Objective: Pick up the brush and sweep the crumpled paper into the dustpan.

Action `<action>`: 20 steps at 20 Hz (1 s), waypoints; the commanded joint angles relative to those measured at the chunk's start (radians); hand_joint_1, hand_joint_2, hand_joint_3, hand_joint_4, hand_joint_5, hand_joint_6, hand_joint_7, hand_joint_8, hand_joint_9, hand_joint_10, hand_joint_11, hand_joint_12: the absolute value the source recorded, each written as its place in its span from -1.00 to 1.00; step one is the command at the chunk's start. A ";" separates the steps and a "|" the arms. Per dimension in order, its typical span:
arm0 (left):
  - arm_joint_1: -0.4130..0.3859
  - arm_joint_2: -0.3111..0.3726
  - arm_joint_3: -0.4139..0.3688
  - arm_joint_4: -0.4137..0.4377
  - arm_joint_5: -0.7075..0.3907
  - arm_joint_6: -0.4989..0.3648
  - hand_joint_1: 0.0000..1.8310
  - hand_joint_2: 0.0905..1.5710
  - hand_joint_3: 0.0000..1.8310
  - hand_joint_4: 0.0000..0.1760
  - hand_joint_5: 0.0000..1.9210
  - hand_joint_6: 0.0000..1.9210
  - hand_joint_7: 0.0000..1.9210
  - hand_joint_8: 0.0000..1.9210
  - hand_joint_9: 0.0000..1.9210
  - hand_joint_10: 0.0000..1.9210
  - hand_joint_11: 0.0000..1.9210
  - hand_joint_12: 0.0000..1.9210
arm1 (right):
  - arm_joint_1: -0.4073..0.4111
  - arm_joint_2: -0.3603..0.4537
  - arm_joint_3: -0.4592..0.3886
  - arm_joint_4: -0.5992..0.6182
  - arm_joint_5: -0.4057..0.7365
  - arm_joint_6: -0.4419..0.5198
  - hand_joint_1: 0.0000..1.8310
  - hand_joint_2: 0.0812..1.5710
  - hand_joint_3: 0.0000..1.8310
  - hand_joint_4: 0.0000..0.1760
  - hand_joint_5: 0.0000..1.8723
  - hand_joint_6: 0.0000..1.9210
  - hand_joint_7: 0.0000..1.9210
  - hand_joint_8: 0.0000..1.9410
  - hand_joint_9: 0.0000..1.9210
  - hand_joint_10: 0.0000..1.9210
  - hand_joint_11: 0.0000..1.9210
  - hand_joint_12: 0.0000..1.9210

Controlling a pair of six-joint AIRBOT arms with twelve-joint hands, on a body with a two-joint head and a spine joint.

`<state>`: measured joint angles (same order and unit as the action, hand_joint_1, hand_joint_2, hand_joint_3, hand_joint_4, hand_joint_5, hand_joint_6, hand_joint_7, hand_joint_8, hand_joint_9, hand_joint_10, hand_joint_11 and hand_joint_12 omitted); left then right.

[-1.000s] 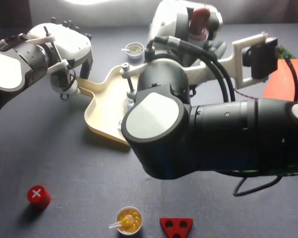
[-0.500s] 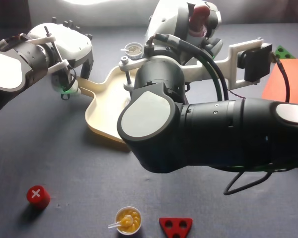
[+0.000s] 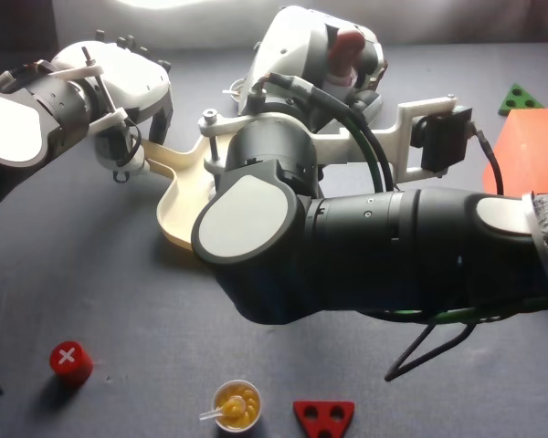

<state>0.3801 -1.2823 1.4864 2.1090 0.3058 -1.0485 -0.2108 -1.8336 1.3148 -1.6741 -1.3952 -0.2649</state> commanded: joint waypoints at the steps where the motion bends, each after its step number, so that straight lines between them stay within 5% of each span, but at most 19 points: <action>1: -0.009 0.002 0.002 0.032 0.080 0.003 0.27 0.33 -1.00 -1.00 0.11 -0.14 -0.57 -1.00 -0.67 -1.00 -0.85 -0.70 | 0.020 0.003 0.008 -0.116 -0.051 0.010 0.70 0.52 -1.00 1.00 0.00 1.00 0.12 1.00 0.20 1.00 0.32 1.00; 5: -0.009 0.002 0.004 0.032 0.080 0.000 0.28 0.33 -1.00 -1.00 0.12 -0.14 -0.59 -1.00 -0.68 -1.00 -0.84 -0.69 | 0.049 0.004 0.017 -0.139 -0.063 0.104 0.72 0.53 -1.00 1.00 0.00 1.00 0.11 1.00 0.18 1.00 0.33 1.00; 14: -0.010 0.002 0.004 0.030 0.080 -0.002 0.27 0.35 -1.00 -1.00 0.08 -0.08 -0.60 -1.00 -0.69 -1.00 -0.84 -0.67 | 0.060 0.010 0.009 -0.157 -0.071 0.103 0.68 0.53 -1.00 1.00 -0.02 1.00 0.08 1.00 0.15 1.00 0.29 1.00; 20: -0.009 0.004 -0.004 0.029 0.080 -0.002 0.28 0.33 -1.00 -1.00 0.10 -0.13 -0.60 -0.99 -0.67 -1.00 -0.83 -0.67 | 0.085 0.127 -0.079 -0.222 -0.069 0.107 0.69 0.53 -1.00 1.00 0.00 1.00 0.11 1.00 0.20 1.00 0.30 1.00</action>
<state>0.3801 -1.2823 1.4815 2.1082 0.3088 -1.0523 -0.1337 -1.7000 1.2316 -1.7809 -1.4185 -0.1474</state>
